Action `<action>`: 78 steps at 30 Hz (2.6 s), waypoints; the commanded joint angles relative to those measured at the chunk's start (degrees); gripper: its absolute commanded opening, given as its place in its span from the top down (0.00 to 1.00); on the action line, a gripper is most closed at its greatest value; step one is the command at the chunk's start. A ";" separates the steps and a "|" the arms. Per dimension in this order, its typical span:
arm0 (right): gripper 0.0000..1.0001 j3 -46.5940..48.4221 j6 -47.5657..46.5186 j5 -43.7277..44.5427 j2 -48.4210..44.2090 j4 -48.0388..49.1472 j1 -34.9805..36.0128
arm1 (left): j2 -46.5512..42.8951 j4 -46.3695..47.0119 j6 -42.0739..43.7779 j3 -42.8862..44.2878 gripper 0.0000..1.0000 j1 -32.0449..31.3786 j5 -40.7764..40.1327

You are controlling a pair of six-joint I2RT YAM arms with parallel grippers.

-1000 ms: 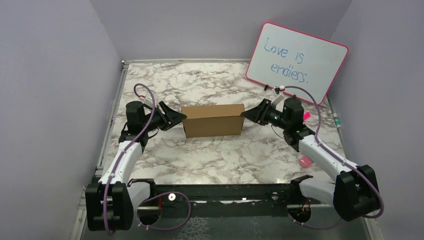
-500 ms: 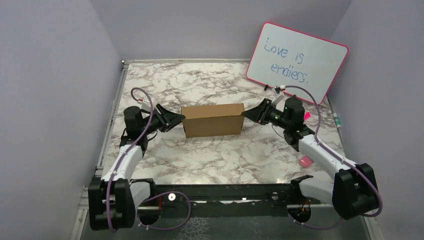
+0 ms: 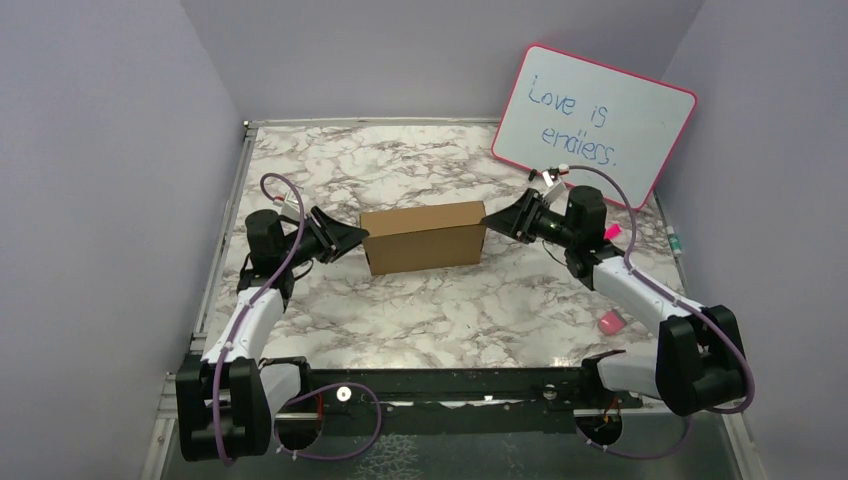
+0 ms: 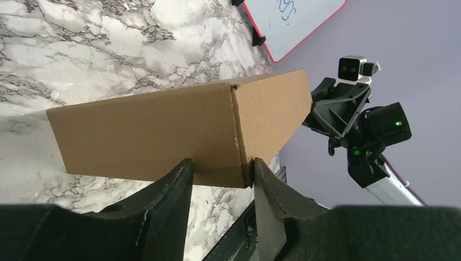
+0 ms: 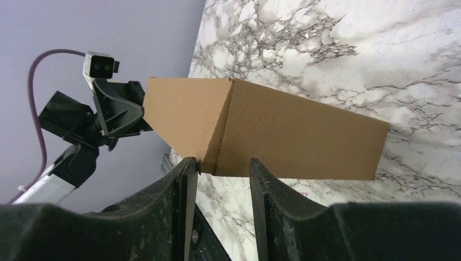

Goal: Fold the paper box

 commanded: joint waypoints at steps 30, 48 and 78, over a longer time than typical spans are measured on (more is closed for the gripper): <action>0.73 -3.76 1.07 -5.72 11.26 9.27 -1.85 | 1.81 -16.99 9.37 0.44 0.74 1.29 -8.94; 0.98 -9.85 -13.09 6.49 17.83 -4.77 -1.82 | 5.33 -12.69 6.54 -4.47 0.76 1.33 -12.54; 0.38 12.32 -13.03 -0.89 -0.62 -13.60 -1.87 | 0.69 -28.44 30.97 25.59 0.25 0.31 -16.44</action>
